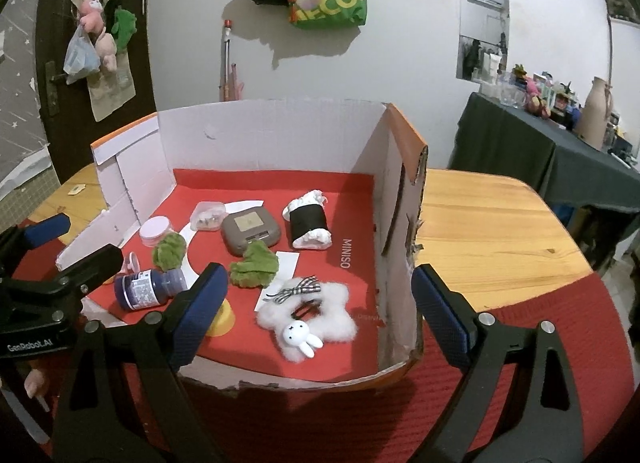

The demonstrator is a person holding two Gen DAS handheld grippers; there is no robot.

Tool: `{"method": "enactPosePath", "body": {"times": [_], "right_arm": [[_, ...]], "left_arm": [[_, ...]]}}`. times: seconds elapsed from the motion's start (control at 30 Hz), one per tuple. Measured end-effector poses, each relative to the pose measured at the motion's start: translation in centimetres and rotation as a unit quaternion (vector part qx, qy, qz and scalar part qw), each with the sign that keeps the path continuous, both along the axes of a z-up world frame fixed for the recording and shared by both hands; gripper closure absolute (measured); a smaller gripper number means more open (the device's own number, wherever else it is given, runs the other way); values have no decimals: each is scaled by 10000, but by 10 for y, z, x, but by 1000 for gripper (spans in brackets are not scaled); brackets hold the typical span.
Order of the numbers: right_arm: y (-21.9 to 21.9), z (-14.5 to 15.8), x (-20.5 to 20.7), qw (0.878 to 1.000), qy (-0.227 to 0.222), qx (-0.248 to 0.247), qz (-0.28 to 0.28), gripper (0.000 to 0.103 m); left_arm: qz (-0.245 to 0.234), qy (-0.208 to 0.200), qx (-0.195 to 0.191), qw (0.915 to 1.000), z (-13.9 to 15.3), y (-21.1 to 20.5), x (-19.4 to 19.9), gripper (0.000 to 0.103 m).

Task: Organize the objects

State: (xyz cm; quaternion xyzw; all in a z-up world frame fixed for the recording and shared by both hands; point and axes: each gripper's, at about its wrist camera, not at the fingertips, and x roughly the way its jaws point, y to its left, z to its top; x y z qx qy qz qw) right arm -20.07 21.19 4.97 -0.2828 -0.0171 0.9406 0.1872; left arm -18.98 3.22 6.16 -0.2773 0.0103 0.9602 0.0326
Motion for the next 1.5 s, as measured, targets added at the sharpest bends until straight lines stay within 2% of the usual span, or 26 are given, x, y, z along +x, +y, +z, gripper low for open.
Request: {"method": "enactPosePath", "body": {"times": [0.47,0.6,1.5], "right_arm": [[-1,0,-1,10000,0,-32,33,9],[-1,0,-1,10000,0,-38,41,4],[-2,-1,-2,10000,-2,-36,52,4]], "left_arm": [[-143,117,23,9998,1,2,4,0],[-153,121,28,9998,1,2,4,0],[-166,118,44,9998,2,3,7,0]]}}
